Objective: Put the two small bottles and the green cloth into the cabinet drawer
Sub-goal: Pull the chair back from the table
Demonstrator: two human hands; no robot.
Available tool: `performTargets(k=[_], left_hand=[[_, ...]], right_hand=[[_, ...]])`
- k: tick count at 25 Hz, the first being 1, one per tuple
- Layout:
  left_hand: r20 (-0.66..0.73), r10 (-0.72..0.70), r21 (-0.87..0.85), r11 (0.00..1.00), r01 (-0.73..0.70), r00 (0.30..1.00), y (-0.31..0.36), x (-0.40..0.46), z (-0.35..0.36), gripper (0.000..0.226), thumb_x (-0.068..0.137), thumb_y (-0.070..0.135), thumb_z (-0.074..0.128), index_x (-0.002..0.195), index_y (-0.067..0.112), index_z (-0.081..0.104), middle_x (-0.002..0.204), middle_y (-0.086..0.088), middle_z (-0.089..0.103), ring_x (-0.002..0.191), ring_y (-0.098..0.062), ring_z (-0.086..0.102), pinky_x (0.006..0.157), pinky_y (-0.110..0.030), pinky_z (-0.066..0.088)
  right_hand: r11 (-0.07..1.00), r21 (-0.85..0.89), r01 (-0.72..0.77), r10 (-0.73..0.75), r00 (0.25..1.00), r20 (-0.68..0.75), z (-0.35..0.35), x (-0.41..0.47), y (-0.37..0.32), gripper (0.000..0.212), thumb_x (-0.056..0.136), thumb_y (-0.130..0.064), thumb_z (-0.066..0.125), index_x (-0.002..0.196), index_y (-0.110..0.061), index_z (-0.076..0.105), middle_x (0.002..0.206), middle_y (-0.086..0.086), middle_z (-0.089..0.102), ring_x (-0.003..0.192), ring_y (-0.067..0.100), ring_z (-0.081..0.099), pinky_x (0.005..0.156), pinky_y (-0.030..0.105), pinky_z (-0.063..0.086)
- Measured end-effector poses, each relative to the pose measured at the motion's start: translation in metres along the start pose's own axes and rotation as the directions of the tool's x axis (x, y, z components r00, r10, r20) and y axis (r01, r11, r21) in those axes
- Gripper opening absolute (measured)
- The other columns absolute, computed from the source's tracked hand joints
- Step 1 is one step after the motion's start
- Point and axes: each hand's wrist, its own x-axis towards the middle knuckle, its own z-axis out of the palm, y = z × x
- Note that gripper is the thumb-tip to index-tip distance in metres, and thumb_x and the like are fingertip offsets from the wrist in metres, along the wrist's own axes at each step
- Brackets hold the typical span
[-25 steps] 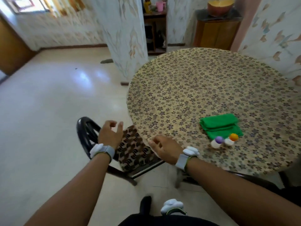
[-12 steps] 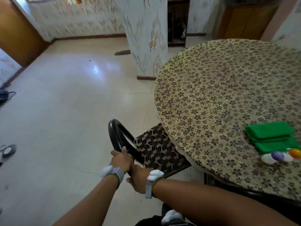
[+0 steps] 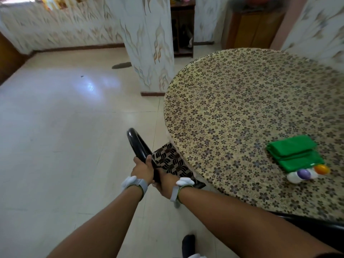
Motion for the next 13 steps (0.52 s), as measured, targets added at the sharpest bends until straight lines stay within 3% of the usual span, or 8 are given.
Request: performTargets(k=[3,5,7,9,10,12,13], left_hand=[[0.093,0.042,-0.098,0.995,-0.033,0.995,0.024,0.014,0.002,0.081,0.098,0.059,0.039,0.159,0.021,0.001,0.120,-0.026,0.066,0.073,-0.039,0.075,0.073,-0.047,0.063],[0.172,0.051,-0.163,0.986,-0.023,0.984,0.036,0.023,-0.002,0.087,0.101,0.048,0.046,0.157,0.029,-0.019,0.136,-0.027,0.058,0.093,-0.044,0.072,0.069,-0.046,0.062],[0.234,0.094,-0.102,0.992,-0.071,0.968,0.047,0.031,-0.003,0.093,0.102,0.046,0.046,0.152,0.028,-0.030,0.133,-0.028,0.060,0.097,-0.045,0.069,0.070,-0.046,0.061],[0.177,0.073,0.096,0.991,-0.091,0.981,0.054,0.036,-0.003,0.094,0.101,0.046,0.047,0.155,0.018,-0.025,0.135,-0.031,0.058,0.107,-0.046,0.065,0.082,-0.046,0.055],[0.097,0.084,0.217,0.971,-0.103,0.992,0.059,0.035,0.000,0.094,0.100,0.044,0.051,0.157,0.013,-0.018,0.147,-0.031,0.046,0.122,-0.047,0.056,0.093,-0.047,0.049],[0.008,0.279,0.459,0.852,-0.251,0.960,0.080,0.008,0.019,0.094,0.095,0.046,0.057,0.160,0.013,-0.002,0.165,-0.024,0.010,0.148,-0.042,0.022,0.116,-0.049,0.029],[0.044,0.413,0.494,0.782,-0.379,0.910,0.097,-0.013,0.038,0.091,0.093,0.051,0.057,0.160,0.015,0.008,0.167,-0.020,0.006,0.152,-0.037,0.014,0.119,-0.048,0.023]], right_hand=[[0.997,-0.039,-0.066,0.065,0.998,-0.024,-0.028,0.015,0.003,0.051,0.100,-0.027,0.051,0.145,-0.008,0.037,0.118,0.022,0.068,0.098,0.041,0.066,0.083,0.042,0.055],[0.989,-0.041,-0.145,0.142,0.987,-0.072,-0.044,0.016,0.010,0.045,0.101,-0.024,0.050,0.141,-0.006,0.044,0.124,0.022,0.064,0.111,0.040,0.063,0.087,0.038,0.048],[0.988,0.013,-0.155,0.155,0.985,-0.075,-0.060,0.007,0.031,0.042,0.102,-0.031,0.049,0.137,-0.006,0.049,0.127,0.021,0.063,0.113,0.038,0.062,0.085,0.032,0.044],[0.987,0.050,-0.155,0.158,0.985,-0.074,-0.074,-0.006,0.055,0.044,0.102,-0.042,0.046,0.131,-0.009,0.053,0.124,0.018,0.064,0.107,0.036,0.063,0.080,0.031,0.043],[0.983,0.066,-0.173,0.178,0.981,-0.082,-0.083,-0.016,0.068,0.045,0.101,-0.045,0.046,0.129,-0.011,0.055,0.122,0.017,0.065,0.103,0.036,0.063,0.080,0.034,0.046],[0.971,0.113,-0.213,0.226,0.968,-0.114,-0.105,-0.043,0.101,0.044,0.101,-0.046,0.046,0.129,-0.014,0.058,0.119,0.013,0.067,0.098,0.035,0.064,0.085,0.042,0.053],[0.965,0.130,-0.230,0.247,0.960,-0.134,-0.120,-0.061,0.119,0.043,0.102,-0.047,0.046,0.129,-0.016,0.059,0.116,0.011,0.067,0.096,0.034,0.065,0.087,0.045,0.054]])
